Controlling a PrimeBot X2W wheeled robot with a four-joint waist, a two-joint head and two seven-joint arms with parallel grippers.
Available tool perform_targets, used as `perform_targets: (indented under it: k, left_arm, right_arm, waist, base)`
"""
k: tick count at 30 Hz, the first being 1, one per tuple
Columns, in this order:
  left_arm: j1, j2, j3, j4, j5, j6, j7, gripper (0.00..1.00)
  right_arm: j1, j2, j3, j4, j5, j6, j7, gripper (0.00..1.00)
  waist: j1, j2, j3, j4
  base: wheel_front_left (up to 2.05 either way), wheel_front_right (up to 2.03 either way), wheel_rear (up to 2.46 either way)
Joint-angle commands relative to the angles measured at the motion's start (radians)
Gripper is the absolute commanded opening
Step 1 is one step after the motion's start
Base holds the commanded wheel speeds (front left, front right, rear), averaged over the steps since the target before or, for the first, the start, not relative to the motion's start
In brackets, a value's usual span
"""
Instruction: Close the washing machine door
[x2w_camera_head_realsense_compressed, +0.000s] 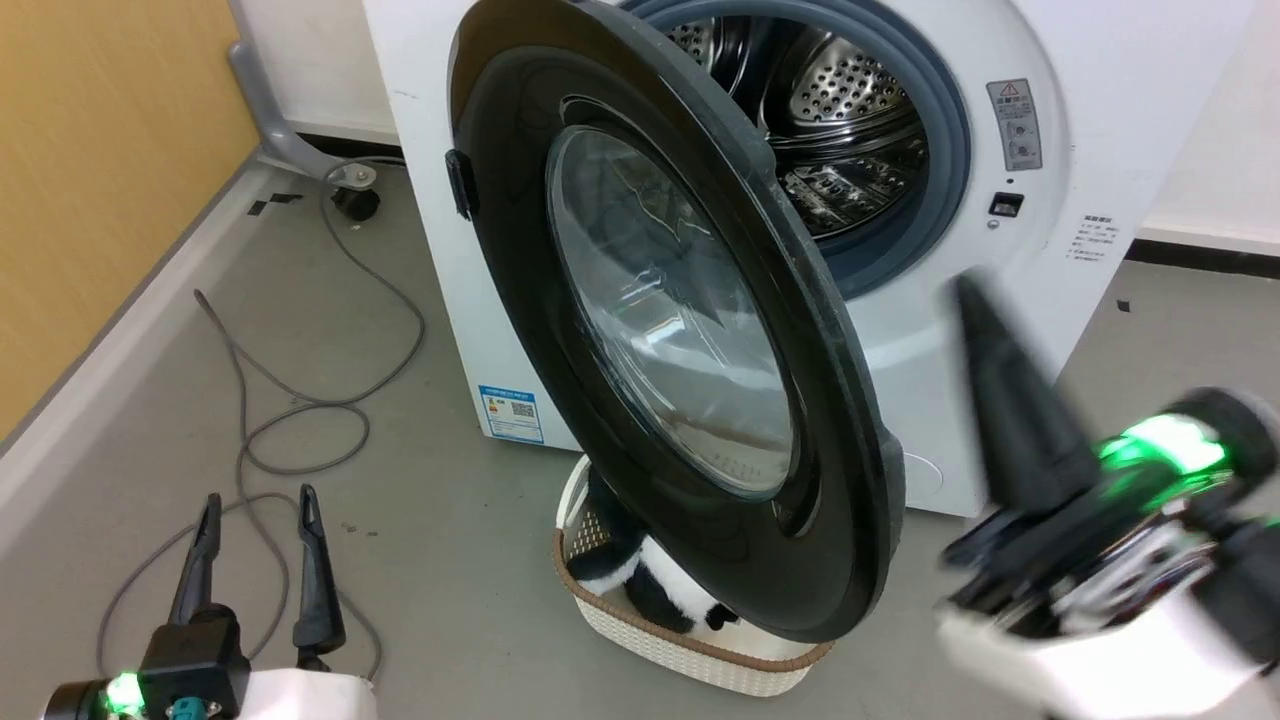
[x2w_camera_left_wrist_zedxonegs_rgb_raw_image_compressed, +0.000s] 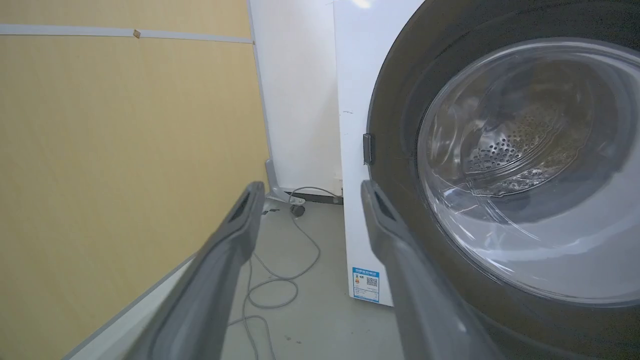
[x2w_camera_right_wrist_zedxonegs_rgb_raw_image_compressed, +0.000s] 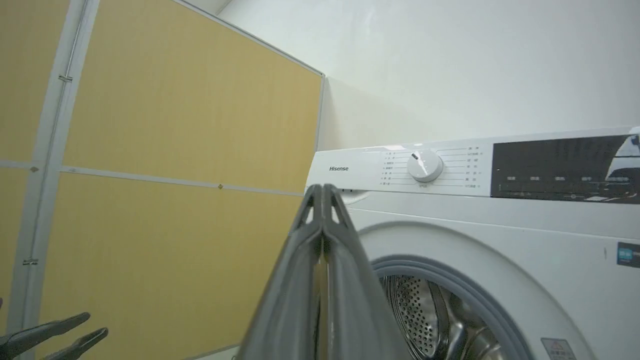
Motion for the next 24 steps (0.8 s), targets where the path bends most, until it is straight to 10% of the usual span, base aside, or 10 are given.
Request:
perform_targets:
  k: [1, 13, 24]
  left_arm:
    - [0.013, -0.017, 0.017, 0.006, 0.018, -0.016, -0.005, 1.00]
    - [0.008, -0.096, 0.085, 0.041, 0.096, -0.098, -0.005, 1.00]
    - [-0.011, -0.149, 0.119, 0.050, 0.139, -0.147, -0.005, 1.00]
  right_arm:
    - [-0.016, -0.045, 0.067, -0.005, 0.009, 0.001, -0.004, 0.00]
    - [-0.016, -0.221, 0.417, 0.178, -0.028, 0.001, -0.004, 0.00]
    - [0.030, -0.223, 0.361, 0.393, -0.008, 0.001, -0.004, 0.00]
  waist:
    - [0.0000, 0.0000, 0.001, 0.000]
    - [0.0000, 0.0000, 0.005, -0.014]
    - [0.0000, 0.0000, 0.040, -0.037]
  base:
    - [0.00, 0.00, 0.00]
    - [0.00, 0.00, 0.00]
    - [0.00, 0.00, 0.00]
